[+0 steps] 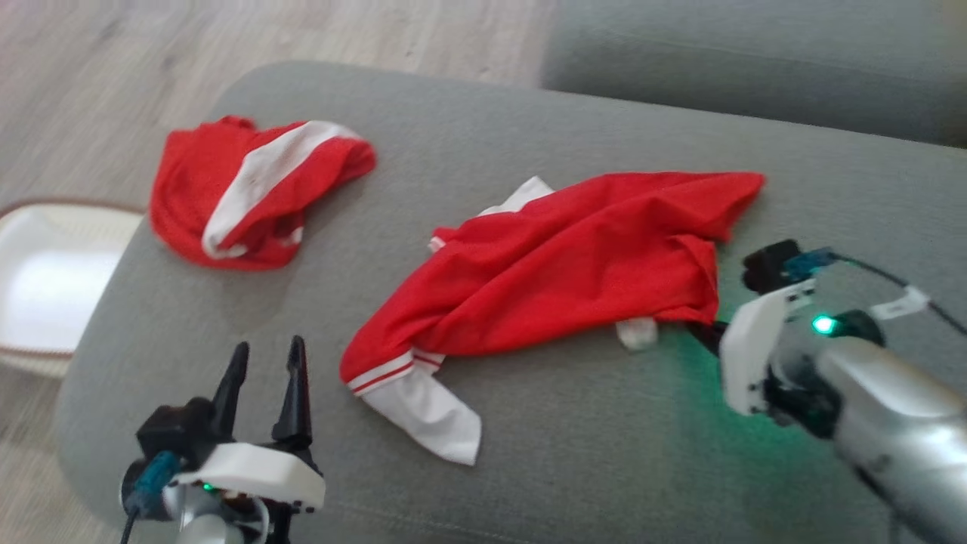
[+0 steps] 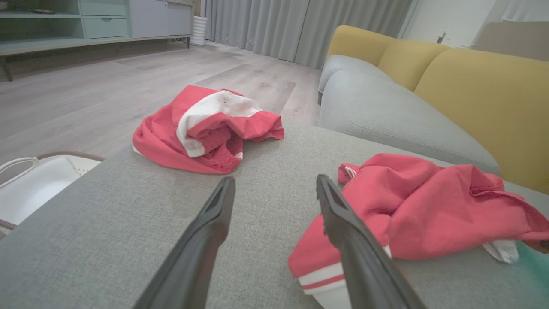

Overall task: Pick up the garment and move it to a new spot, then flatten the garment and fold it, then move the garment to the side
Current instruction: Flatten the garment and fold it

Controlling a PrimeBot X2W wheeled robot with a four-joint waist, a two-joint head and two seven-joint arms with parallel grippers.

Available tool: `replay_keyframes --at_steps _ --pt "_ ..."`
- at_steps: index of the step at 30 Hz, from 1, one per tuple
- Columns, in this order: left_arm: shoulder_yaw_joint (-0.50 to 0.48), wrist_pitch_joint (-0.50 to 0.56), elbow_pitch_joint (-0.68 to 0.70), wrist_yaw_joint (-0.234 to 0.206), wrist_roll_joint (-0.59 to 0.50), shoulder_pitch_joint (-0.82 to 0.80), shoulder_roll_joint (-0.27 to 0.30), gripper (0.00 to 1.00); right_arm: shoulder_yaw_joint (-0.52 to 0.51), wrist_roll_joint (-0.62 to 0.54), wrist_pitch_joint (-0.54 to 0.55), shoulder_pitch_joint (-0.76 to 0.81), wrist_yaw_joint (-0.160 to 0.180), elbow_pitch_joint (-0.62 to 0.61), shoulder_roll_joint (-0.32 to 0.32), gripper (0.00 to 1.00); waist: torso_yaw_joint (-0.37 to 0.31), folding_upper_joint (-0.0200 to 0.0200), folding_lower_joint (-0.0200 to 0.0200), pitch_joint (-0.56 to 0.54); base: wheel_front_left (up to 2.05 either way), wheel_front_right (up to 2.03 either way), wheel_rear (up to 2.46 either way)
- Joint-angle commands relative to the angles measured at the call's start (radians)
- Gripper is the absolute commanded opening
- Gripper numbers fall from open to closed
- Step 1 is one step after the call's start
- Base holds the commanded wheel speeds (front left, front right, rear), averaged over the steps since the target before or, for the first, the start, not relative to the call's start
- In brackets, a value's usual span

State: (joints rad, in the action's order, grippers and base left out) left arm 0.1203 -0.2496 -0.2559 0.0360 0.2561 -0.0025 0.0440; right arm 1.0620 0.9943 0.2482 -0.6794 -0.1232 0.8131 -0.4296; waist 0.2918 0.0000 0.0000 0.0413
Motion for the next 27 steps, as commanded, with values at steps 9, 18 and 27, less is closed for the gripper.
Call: replay_keyframes --at_steps 9,18,27 --pt "-0.053 -0.012 0.031 0.009 -0.022 -0.004 0.012 1.0 -0.008 0.135 0.251 0.097 -0.008 -0.377 -0.346 0.0 -0.127 0.0 0.0 -0.041 0.0 0.0 0.0" --pt "-0.055 -0.012 0.027 0.017 -0.032 -0.014 0.013 1.0 -0.071 0.128 0.405 0.195 -0.008 -0.406 -0.463 0.12 -0.149 0.0 0.0 -0.025 0.0 0.0 0.0" --pt "-0.056 -0.012 0.014 0.022 -0.039 -0.019 0.02 1.0 -0.275 0.108 0.29 0.253 -0.008 -0.454 -0.404 1.0 -0.136 0.0 0.0 -0.045 0.0 0.0 0.0"
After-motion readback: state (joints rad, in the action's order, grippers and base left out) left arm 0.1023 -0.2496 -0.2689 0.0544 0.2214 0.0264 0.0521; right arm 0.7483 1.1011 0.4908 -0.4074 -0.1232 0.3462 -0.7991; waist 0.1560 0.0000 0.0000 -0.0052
